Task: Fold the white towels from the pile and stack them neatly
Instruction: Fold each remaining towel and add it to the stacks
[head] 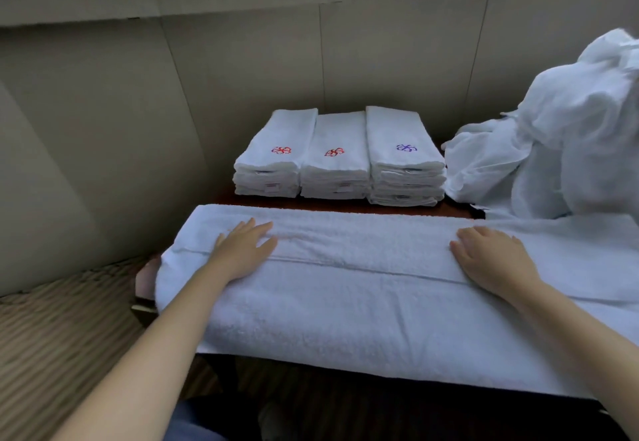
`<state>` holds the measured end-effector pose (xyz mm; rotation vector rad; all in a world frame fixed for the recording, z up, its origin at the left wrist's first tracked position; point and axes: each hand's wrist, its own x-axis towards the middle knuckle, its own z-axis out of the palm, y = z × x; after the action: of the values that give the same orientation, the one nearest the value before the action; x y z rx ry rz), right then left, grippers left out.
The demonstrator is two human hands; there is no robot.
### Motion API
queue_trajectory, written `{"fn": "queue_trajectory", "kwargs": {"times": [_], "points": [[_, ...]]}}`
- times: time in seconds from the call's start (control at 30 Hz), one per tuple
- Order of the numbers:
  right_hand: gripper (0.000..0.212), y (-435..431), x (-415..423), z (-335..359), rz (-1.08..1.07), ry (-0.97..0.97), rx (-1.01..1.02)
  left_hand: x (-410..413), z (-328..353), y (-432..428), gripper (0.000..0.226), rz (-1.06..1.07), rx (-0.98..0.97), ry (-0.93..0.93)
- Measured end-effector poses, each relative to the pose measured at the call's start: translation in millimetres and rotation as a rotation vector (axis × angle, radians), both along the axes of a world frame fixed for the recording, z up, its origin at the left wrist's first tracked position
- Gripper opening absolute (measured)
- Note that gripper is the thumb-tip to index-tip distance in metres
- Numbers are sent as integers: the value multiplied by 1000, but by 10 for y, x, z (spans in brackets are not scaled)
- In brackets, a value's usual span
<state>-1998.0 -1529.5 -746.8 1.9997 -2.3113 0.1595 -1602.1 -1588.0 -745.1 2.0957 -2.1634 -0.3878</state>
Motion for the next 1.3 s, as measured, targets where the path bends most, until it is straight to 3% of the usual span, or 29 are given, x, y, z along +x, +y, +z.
{"fn": "queue_trajectory", "kwargs": {"times": [0.07,0.17,0.23,0.33,0.43,0.57,0.7,0.73,0.8,0.87,0.93,0.97,1.03,1.1,1.23,1.3], "points": [[24,100,191,75,190,111,-178,172,29,74,57,120,56,-26],[13,416,681,136,668,16,-309,467,51,238,55,300,60,-106],[27,683,1001,97,879,64,-233,664,65,362,51,387,45,-126],[63,955,1222,-27,983,207,-117,935,122,503,49,462,28,-54],[80,998,1280,-45,970,274,-186,1100,222,600,49,479,22,-66],[59,925,1299,42,933,139,-173,1203,333,661,60,470,66,-22],[63,826,1288,113,700,58,-44,1211,466,749,86,381,251,417],[63,792,1271,146,648,30,-36,1221,500,762,83,338,278,458],[55,714,1205,258,561,-53,12,1265,540,740,57,262,270,606],[36,618,1082,409,476,-151,103,1315,577,714,39,256,230,938],[23,461,901,573,397,-211,164,1349,610,690,43,266,174,1256],[24,364,805,649,371,-229,157,1356,614,671,50,255,149,1317],[20,139,646,768,344,-278,74,1336,600,611,64,213,109,1259],[32,-111,590,837,337,-331,-4,1281,554,515,65,193,32,1123],[42,-622,667,731,321,-307,18,1109,527,337,11,243,-129,852],[38,-827,708,533,298,-256,92,1071,539,234,15,293,-115,847]]}}
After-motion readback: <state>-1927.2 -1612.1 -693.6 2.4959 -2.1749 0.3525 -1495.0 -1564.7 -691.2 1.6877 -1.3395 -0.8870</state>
